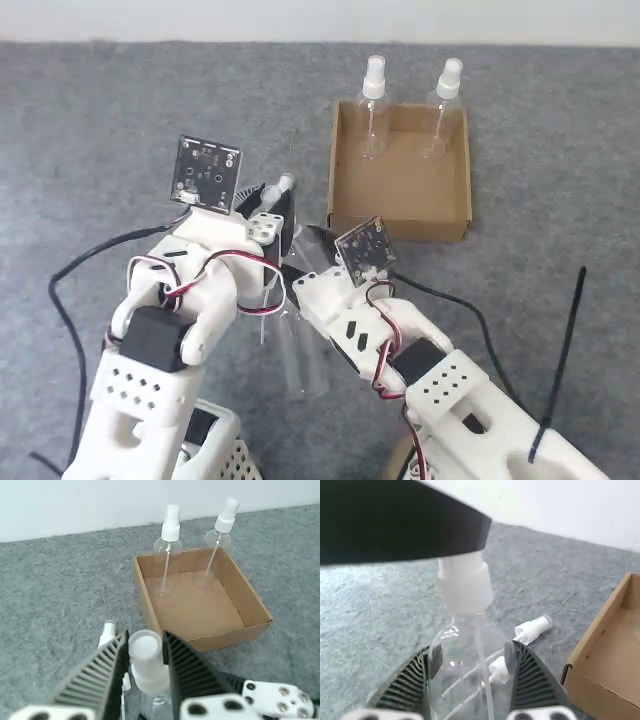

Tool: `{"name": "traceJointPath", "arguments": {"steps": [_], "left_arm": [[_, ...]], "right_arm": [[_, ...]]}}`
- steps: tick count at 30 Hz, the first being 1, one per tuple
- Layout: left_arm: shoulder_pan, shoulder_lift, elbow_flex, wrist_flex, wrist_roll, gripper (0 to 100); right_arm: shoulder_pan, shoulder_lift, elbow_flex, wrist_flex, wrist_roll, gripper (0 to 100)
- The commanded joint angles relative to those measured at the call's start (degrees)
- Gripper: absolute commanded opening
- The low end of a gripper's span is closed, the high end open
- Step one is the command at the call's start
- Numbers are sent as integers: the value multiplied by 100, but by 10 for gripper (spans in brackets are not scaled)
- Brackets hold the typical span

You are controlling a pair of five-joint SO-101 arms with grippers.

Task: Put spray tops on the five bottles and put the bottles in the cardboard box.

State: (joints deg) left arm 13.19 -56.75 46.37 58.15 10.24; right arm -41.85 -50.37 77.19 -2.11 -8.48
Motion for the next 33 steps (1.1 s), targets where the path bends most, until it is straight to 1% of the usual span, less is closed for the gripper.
{"name": "traceJointPath", "arguments": {"steps": [1,5,7,11,14,16,19,20,23,25,28,33], "left_arm": [[-44,18,136,9,62,23],[-88,18,-189,35,62,129],[-97,18,-418,44,62,164],[-123,26,-875,105,26,177],[-431,18,-1367,492,18,178],[-756,-9,-1692,791,18,178],[-1090,-369,-1824,1055,9,179],[-1134,-563,-1727,1073,-18,179],[-1143,-1099,-927,1029,-466,179],[-1160,-1424,-233,809,-615,179],[-1134,-1820,620,563,-615,179],[-642,-2338,1209,501,-730,195]], "right_arm": [[374,-233,-79,-699,-97,6],[374,-198,-79,-699,-97,6],[374,-198,-70,-690,-97,6],[374,-198,-70,-681,-97,6],[382,-189,-70,-673,-97,6],[391,-189,-70,-673,-97,6],[400,-189,-70,-673,-97,6],[409,-189,-88,-673,-88,6],[426,-180,-237,-620,-79,6],[514,-180,-571,-207,-79,6],[690,-171,-1310,567,-88,6],[787,215,-2585,1437,-88,6]]}}
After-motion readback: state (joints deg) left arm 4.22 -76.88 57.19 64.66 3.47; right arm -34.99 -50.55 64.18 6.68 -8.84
